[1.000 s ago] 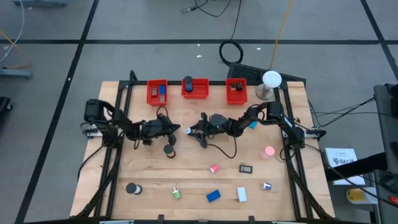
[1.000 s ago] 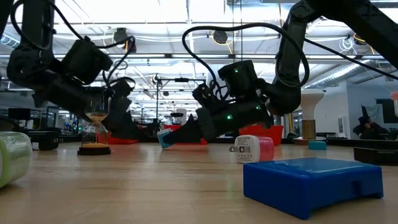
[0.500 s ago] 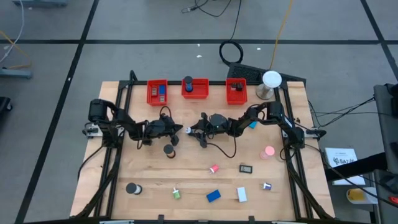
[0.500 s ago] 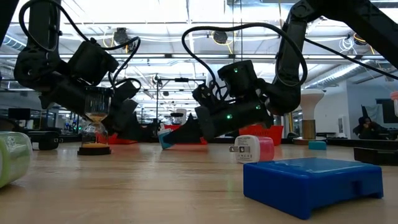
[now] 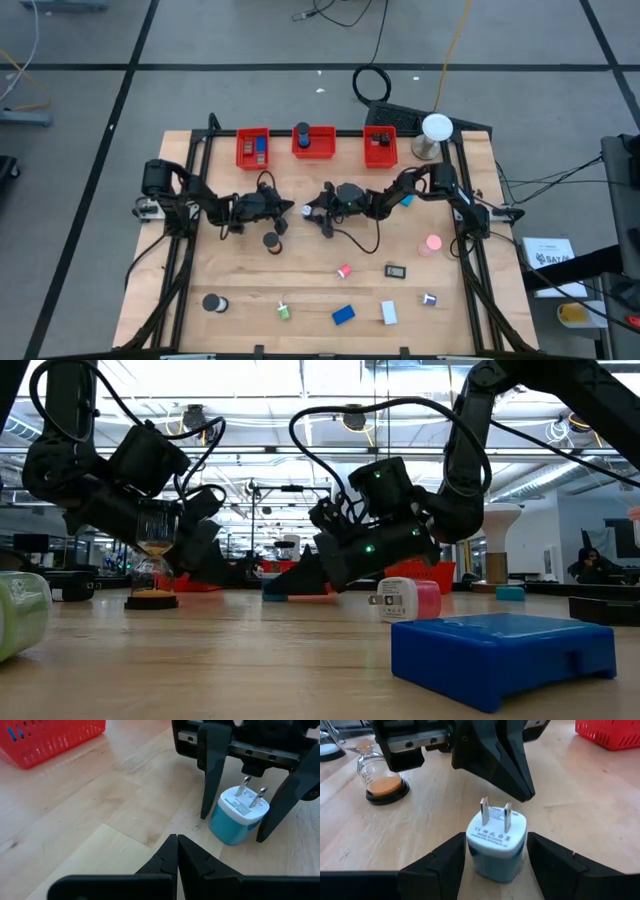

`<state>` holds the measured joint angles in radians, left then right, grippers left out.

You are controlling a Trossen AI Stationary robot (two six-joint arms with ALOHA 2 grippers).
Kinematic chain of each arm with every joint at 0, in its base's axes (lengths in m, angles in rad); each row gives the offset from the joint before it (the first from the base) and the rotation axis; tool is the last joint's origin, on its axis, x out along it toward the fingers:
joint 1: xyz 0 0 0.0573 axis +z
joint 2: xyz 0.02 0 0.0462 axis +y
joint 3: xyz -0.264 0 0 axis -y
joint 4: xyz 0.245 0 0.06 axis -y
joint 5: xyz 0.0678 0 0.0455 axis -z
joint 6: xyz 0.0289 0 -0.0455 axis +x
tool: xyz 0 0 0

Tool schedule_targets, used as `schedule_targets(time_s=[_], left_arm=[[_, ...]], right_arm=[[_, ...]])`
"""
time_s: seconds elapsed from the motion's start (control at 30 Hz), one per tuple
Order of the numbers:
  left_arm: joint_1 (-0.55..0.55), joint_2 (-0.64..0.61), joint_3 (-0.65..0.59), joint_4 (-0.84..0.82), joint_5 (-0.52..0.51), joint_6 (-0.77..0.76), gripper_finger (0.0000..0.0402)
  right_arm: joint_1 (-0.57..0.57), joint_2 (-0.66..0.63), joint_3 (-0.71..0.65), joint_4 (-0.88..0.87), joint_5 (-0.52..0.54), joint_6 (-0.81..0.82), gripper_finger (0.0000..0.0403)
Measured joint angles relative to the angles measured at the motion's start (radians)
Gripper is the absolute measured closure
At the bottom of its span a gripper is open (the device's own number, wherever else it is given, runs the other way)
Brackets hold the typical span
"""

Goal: Pick & Place Office items
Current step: Remove the blue charger adapter from the right orange basket, then put the blue charger adapter into the right orange basket

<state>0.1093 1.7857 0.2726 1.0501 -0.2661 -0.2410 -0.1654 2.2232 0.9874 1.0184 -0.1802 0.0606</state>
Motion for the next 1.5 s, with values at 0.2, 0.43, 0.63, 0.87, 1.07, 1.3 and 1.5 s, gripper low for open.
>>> schedule_targets(time_s=[0.2,0.43,0.63,0.87,1.07,1.3,1.5], left_arm=[[0.000,-0.001,-0.020,0.054,0.031,0.026,0.0398],[0.000,-0.002,-0.113,0.241,0.040,0.051,0.0397],[0.000,-0.002,-0.189,0.357,0.083,0.049,0.0386],[0.000,-0.002,-0.183,0.360,0.085,0.055,0.0370],[0.000,-0.002,-0.181,0.360,0.085,0.055,0.0369],[0.000,-0.002,-0.181,0.360,0.085,0.055,0.0369],[0.000,-0.002,-0.181,0.360,0.084,0.055,0.0369]], right_arm=[[0.002,-0.067,0.000,-0.136,0.000,0.000,0.0178],[0.003,-0.191,0.001,-0.342,0.010,-0.022,0.0189],[0.004,-0.332,0.000,-0.580,0.077,-0.051,0.0223],[0.004,-0.485,0.000,-0.711,0.105,-0.088,0.0322],[-0.001,-0.634,0.000,-0.803,0.170,-0.073,0.0395],[-0.019,-0.743,0.063,-1.036,0.259,-0.032,0.0401],[-0.019,-0.676,0.137,-1.192,0.227,0.006,0.0391]])
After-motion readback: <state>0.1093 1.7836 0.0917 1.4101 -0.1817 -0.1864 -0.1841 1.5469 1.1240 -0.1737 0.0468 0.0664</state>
